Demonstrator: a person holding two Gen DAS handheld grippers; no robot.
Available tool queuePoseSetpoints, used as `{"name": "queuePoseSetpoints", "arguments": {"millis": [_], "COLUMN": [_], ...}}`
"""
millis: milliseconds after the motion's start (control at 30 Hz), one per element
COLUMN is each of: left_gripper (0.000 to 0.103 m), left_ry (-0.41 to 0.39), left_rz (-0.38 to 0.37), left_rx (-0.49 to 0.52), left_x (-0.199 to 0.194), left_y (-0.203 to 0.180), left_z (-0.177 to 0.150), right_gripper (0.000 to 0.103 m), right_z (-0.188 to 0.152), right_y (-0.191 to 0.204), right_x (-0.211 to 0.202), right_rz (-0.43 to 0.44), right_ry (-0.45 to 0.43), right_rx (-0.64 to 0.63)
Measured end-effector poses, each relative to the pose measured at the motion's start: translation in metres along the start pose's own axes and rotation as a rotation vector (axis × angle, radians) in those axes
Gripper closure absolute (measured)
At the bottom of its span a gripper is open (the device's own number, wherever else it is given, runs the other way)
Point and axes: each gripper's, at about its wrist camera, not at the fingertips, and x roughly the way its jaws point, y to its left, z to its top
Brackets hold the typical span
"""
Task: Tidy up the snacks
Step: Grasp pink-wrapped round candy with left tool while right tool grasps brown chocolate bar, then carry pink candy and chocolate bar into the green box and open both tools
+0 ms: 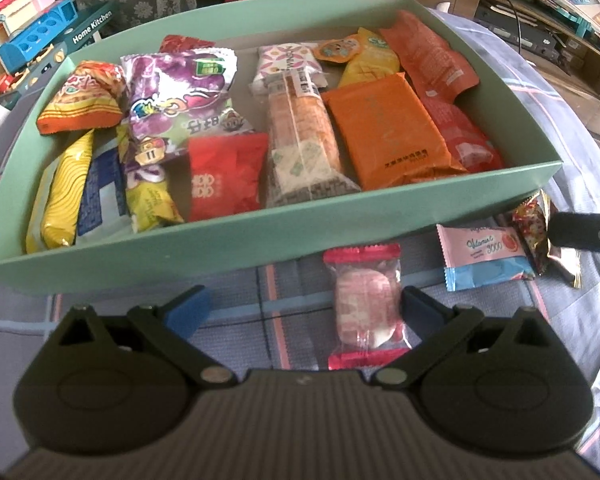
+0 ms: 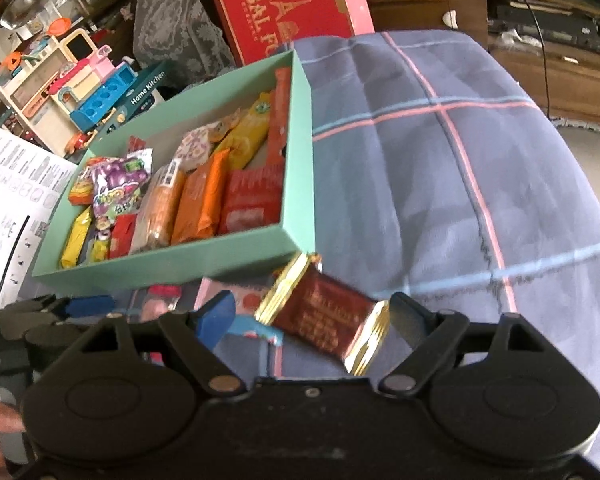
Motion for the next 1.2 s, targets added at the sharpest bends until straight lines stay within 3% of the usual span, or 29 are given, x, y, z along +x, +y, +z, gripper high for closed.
{"name": "queuePoseSetpoints", "arguments": {"millis": [267,433,733,833,1033,1067,1100,1200], "left_gripper": [0.000,0.000,0.000,0.005,0.034,0.047,0.068,0.073], "left_ry": [-0.004,-0.007,-0.014,-0.024,-0.058,-0.067,-0.075,-0.067], "left_rz": [-0.008,-0.011,-0.017,-0.021,-0.075,-0.084,-0.094,-0.109], "left_rx": [0.006,0.008,0.015,0.032,0.112,0.123,0.131,0.108], "left_x": [-0.001,-0.004,-0.011,-0.012,-0.018,-0.020,-0.022,-0.024], "left_y": [0.003,0.009,0.022,0.020,0.001,-0.002,-0.004,0.000], "left_z": [-0.002,-0.008,-0.019,-0.019,-0.020,-0.021,-0.021,-0.019], "right_gripper": [0.018,0.041,0.042,0.042,0.042,0.042,0.042,0.042], "right_z": [-0.006,-0.015,-0.024,-0.026,-0.034,-0.035,-0.036,-0.033], "right_y": [0.006,0.023,0.033,0.025,0.022,0.022,0.022,0.026], "right_x": [0.011,0.007,0.000,-0.006,-0.013,-0.014,-0.015,-0.016], "right_rz": [0.030,0.048,0.035,0.025,0.004,0.002,0.001,0.012], "right_ry": [0.041,0.071,0.086,0.078,0.086,0.086,0.085,0.069], "right_rx": [-0.006,-0.060,-0.064,-0.044,-0.050,-0.051,-0.051,-0.068]}}
